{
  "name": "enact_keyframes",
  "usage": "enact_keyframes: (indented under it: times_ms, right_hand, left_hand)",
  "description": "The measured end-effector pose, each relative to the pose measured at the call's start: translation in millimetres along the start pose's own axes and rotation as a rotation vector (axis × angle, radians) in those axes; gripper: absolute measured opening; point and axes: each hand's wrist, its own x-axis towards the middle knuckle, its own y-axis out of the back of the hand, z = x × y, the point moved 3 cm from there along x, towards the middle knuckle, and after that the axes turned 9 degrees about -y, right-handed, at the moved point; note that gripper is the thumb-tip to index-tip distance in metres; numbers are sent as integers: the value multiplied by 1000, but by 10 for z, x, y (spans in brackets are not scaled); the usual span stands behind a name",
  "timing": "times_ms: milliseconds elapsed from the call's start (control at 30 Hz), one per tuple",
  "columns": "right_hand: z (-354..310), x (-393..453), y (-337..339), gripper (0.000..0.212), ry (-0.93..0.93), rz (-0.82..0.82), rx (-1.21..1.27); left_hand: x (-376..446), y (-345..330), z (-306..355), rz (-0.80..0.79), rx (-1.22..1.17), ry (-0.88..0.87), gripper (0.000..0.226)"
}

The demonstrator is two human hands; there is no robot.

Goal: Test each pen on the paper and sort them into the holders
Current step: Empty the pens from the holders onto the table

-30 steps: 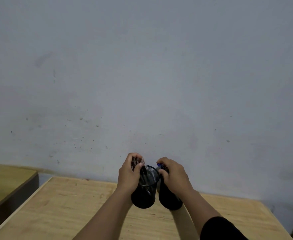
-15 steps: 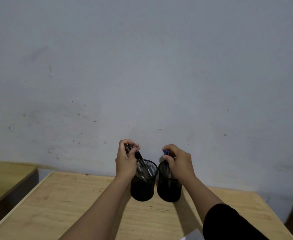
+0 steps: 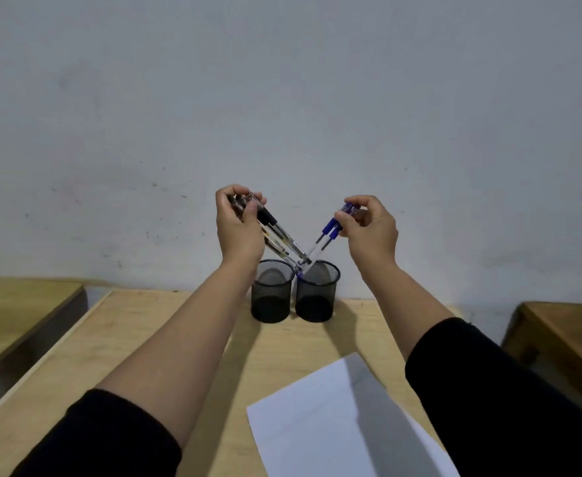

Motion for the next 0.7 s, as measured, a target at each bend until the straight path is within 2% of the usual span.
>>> enact_keyframes:
  times_ms: [200,300,367,467,600,700]
  right_hand:
    - [753,-431,342,21,-249,112,89]
    - [1175,-521,435,25,-397,144,123]
    - [1390,-531,456,28,-485,148,160]
    - [1579,-484,450,30,-567,124,180]
    - [1768,-374,391,15,-651,42,87]
    - [1888,-318,356,15,-611,-52,-92]
  left_hand:
    - [-686,309,-402,116,36,117,36]
    - [-958,429,-634,184,109,188,23]
    - [-1071,484,-800,245,129,273,16]
    - [-1115,523,-1011,297,162,373,19]
    - [-1077,514,-1142,197,302,439,25]
    - [-1032,593,-1258,63,494,428,26]
